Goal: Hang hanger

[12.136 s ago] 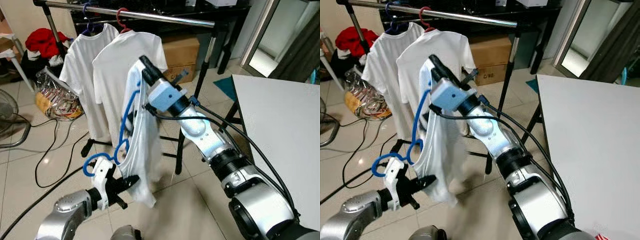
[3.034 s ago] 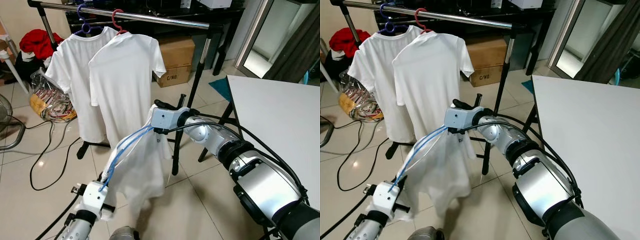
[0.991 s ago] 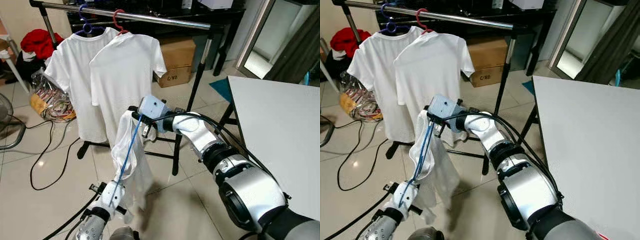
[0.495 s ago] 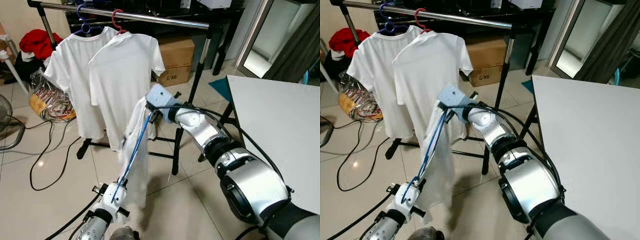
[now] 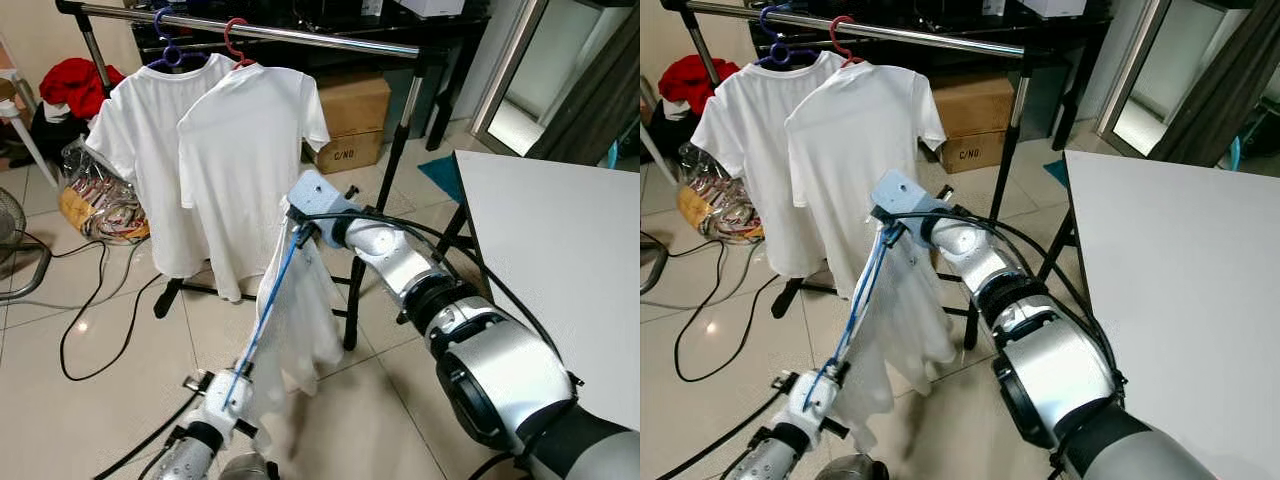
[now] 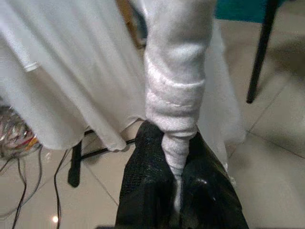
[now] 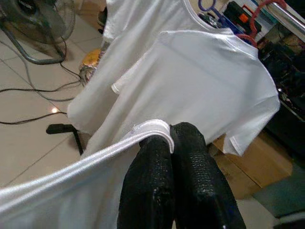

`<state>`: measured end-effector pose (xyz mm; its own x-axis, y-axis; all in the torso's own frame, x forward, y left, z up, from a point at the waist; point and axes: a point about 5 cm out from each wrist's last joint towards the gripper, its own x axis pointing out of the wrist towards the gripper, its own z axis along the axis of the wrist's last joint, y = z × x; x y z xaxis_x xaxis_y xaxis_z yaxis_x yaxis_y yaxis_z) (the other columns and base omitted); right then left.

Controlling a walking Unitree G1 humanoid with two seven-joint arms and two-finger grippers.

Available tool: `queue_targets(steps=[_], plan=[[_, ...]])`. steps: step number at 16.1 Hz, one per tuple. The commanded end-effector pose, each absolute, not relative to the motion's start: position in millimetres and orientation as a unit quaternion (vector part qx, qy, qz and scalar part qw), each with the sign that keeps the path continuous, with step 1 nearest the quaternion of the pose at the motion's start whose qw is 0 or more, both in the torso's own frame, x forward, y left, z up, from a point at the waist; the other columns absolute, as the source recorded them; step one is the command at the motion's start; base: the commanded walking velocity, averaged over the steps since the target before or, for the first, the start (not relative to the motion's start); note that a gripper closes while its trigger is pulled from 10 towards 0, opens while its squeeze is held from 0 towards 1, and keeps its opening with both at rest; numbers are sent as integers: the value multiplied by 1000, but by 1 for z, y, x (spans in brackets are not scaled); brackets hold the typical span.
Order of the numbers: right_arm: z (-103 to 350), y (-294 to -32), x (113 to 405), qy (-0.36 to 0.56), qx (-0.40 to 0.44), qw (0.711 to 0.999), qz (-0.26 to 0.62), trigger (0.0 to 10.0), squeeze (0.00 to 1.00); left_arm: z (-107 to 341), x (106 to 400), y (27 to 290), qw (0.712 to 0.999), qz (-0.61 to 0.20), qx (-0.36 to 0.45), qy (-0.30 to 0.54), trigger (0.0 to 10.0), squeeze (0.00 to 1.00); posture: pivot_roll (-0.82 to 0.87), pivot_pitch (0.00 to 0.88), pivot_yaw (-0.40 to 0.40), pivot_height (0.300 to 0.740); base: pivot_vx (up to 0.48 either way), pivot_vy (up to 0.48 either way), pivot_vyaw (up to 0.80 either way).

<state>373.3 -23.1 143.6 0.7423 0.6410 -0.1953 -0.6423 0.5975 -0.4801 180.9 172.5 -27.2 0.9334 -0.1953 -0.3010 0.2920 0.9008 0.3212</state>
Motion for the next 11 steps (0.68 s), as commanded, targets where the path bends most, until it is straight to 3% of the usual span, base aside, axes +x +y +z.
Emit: queue_targets(steps=[1,3,6,8,11], plan=[[150,-33,380,4,-270,902,338,0,0,-19,191,179,978,-85,150,114,10000,0,162,0,-34,740,0,0,0],[150,-34,380,3,-270,900,342,0,0,-8,202,190,992,-26,90,90,10000,0,153,0,-32,740,0,0,0],[150,-33,379,-1,-274,898,345,0,0,-2,208,194,996,0,48,79,10000,0,152,0,-32,740,0,0,0],[151,-32,380,-5,-273,899,342,0,0,-5,208,191,995,-12,45,88,10000,0,151,0,-31,740,0,0,0],[167,-23,382,-34,-258,904,340,0,0,-20,195,159,980,-135,50,135,10000,0,151,0,-31,740,0,0,0]])
